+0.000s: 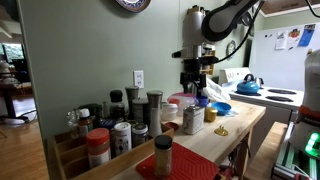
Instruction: Turn the metal tin to the left
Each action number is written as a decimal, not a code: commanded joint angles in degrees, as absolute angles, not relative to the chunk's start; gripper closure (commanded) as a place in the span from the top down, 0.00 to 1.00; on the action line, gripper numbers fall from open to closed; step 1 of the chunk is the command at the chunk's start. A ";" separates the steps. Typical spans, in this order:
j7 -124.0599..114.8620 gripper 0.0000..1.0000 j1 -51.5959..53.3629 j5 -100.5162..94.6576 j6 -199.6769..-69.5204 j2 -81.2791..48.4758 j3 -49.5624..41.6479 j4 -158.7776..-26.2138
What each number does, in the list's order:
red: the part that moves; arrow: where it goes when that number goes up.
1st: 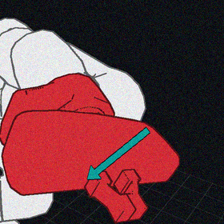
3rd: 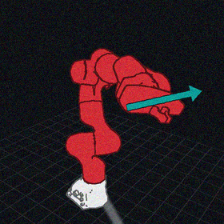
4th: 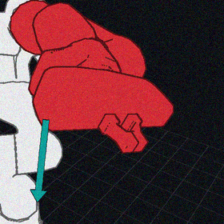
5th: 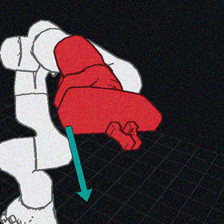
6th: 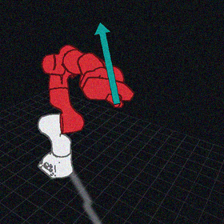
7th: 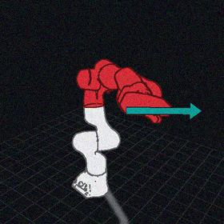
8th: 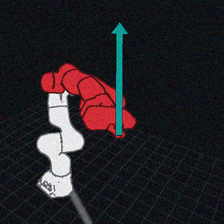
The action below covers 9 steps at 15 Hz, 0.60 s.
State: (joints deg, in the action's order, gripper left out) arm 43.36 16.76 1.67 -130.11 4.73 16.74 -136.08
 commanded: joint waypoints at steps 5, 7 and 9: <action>24.52 1.00 17.10 8.00 -119.49 10.85 15.03 -132.98; 19.90 1.00 17.02 10.03 -118.61 11.84 14.66 -132.75; 15.78 1.00 16.92 11.57 -118.49 12.80 14.40 -132.83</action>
